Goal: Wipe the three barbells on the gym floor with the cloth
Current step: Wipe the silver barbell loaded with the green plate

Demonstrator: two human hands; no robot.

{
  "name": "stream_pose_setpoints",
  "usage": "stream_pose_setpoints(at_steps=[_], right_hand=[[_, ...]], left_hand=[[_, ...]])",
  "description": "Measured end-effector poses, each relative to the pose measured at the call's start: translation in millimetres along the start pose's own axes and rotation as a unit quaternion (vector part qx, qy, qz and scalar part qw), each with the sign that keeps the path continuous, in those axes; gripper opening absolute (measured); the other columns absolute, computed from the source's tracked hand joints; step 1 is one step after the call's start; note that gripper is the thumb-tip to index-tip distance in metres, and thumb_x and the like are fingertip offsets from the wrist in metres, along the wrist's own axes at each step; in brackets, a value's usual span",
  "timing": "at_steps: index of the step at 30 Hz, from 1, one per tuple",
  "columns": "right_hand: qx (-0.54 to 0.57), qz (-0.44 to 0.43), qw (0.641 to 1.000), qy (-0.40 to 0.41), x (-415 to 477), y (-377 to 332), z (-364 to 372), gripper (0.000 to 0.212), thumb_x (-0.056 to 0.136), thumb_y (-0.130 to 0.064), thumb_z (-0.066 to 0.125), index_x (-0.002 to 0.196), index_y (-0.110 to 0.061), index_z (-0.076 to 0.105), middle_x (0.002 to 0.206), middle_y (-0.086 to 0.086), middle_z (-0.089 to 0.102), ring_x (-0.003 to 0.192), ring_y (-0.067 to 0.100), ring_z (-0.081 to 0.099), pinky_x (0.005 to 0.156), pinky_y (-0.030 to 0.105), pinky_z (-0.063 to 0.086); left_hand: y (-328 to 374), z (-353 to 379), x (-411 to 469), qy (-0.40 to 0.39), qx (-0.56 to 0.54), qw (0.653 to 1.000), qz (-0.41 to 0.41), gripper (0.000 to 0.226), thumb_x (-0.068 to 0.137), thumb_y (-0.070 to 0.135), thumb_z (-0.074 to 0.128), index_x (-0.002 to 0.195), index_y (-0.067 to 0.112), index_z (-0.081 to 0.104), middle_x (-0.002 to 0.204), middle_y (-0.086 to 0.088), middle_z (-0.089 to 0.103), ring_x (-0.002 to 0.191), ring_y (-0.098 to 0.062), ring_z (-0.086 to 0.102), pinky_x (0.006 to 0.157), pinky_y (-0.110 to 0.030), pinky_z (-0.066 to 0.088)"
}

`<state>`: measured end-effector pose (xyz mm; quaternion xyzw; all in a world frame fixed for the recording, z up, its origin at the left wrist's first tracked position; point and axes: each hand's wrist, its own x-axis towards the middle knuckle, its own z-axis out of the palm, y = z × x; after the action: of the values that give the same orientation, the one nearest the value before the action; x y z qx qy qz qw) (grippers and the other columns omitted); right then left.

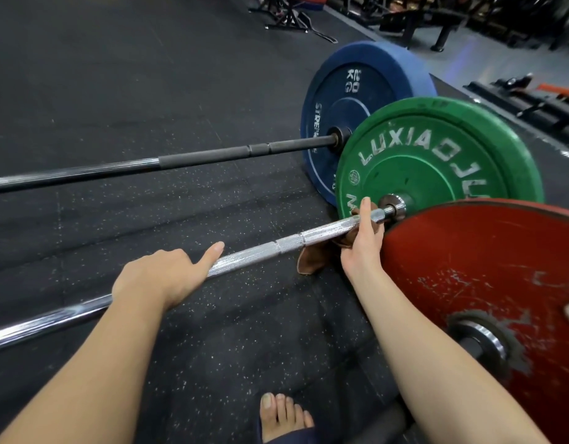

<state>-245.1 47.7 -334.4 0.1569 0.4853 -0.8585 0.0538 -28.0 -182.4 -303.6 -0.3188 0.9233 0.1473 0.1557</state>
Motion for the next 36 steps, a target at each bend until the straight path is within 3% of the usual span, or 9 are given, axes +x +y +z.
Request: stream_pose_setpoints(at_steps=[3, 8, 12, 16, 19, 23, 26, 31, 36], right_hand=[[-0.018, 0.017, 1.0, -0.008, -6, 5, -3, 0.056, 0.08, -0.041, 0.086, 0.13, -0.029, 0.063, 0.123, -0.001, 0.072, 0.115, 0.02, 0.068, 0.103, 0.05, 0.053], [-0.006, 0.017, 0.998, 0.063, -21, -1, 5, 0.068, 0.075, -0.046, 0.088, 0.134, -0.023, 0.062, 0.122, 0.004, 0.072, 0.11, 0.017, 0.069, 0.097, 0.046, 0.057], [-0.134, -0.03, 0.986, 0.099, -32, -4, -3, 0.102, 0.074, -0.045, 0.09, 0.158, -0.033, 0.033, 0.137, -0.016, 0.053, 0.118, 0.006, 0.056, 0.106, 0.031, 0.043], [-0.256, -0.079, 0.961, 0.069, -39, 6, -4, 0.117, 0.078, -0.043, 0.086, 0.162, -0.038, 0.005, 0.162, -0.01, 0.028, 0.141, 0.01, 0.038, 0.116, 0.031, 0.031], [-0.347, -0.102, 0.93, 0.066, -41, 15, -2, 0.113, 0.088, -0.046, 0.076, 0.16, -0.037, -0.011, 0.165, 0.0, 0.023, 0.146, 0.02, 0.033, 0.113, 0.032, 0.03], [-0.412, -0.155, 0.895, 0.067, -36, 14, -5, 0.102, 0.09, -0.053, 0.07, 0.163, -0.027, 0.003, 0.154, 0.01, 0.031, 0.139, 0.028, 0.039, 0.111, 0.037, 0.035], [-0.399, -0.173, 0.898, 0.074, -28, 8, -7, 0.096, 0.088, -0.055, 0.072, 0.161, -0.025, 0.018, 0.132, 0.002, 0.03, 0.117, 0.022, 0.05, 0.103, 0.034, 0.044], [-0.376, -0.191, 0.901, 0.097, -29, 14, -2, 0.081, 0.09, -0.056, 0.069, 0.151, -0.021, 0.029, 0.126, 0.0, 0.033, 0.107, 0.02, 0.05, 0.09, 0.033, 0.047], [-0.405, -0.185, 0.894, 0.039, -54, 28, -9, 0.081, 0.096, -0.049, 0.064, 0.156, -0.015, 0.022, 0.145, 0.006, 0.037, 0.114, 0.011, 0.044, 0.096, 0.026, 0.038]], left_hand=[[0, 1, 1, -0.003, -0.004, 1.0, -0.001, 0.099, 0.08, 0.092, -0.003, 0.085, 0.023, 0.068, 0.088, 0.001, 0.064, 0.089, -0.026, 0.06, 0.083, -0.04, 0.044], [1, 0, 0, 0.001, -0.002, 1.0, 0.002, 0.099, 0.081, 0.09, -0.003, 0.086, 0.022, 0.068, 0.086, 0.002, 0.063, 0.085, -0.024, 0.06, 0.08, -0.039, 0.043], [0, 2, 0, 0.002, -0.001, 1.0, 0.003, 0.098, 0.082, 0.09, -0.002, 0.086, 0.021, 0.068, 0.085, 0.0, 0.064, 0.084, -0.024, 0.06, 0.081, -0.04, 0.043], [-1, 3, 2, 0.001, -0.002, 1.0, 0.004, 0.099, 0.082, 0.09, -0.002, 0.088, 0.021, 0.068, 0.085, 0.001, 0.063, 0.085, -0.025, 0.06, 0.08, -0.04, 0.042], [0, 3, 2, 0.007, 0.0, 1.0, 0.006, 0.099, 0.081, 0.091, -0.003, 0.086, 0.022, 0.068, 0.085, 0.001, 0.064, 0.084, -0.024, 0.06, 0.08, -0.04, 0.043], [-1, 4, 1, 0.014, 0.003, 1.0, 0.006, 0.097, 0.082, 0.09, -0.002, 0.086, 0.022, 0.068, 0.085, 0.002, 0.063, 0.085, -0.025, 0.06, 0.08, -0.039, 0.043], [-2, 4, 2, 0.02, 0.002, 1.0, 0.011, 0.097, 0.082, 0.09, -0.003, 0.085, 0.022, 0.067, 0.086, 0.002, 0.064, 0.085, -0.025, 0.061, 0.08, -0.039, 0.043], [-3, 6, 3, 0.017, -0.002, 1.0, 0.011, 0.098, 0.081, 0.091, -0.003, 0.086, 0.022, 0.067, 0.087, 0.001, 0.064, 0.086, -0.026, 0.062, 0.08, -0.04, 0.044], [-2, 5, 4, 0.017, -0.001, 1.0, 0.01, 0.098, 0.081, 0.091, -0.003, 0.089, 0.022, 0.067, 0.088, 0.002, 0.063, 0.087, -0.026, 0.061, 0.079, -0.039, 0.043]])
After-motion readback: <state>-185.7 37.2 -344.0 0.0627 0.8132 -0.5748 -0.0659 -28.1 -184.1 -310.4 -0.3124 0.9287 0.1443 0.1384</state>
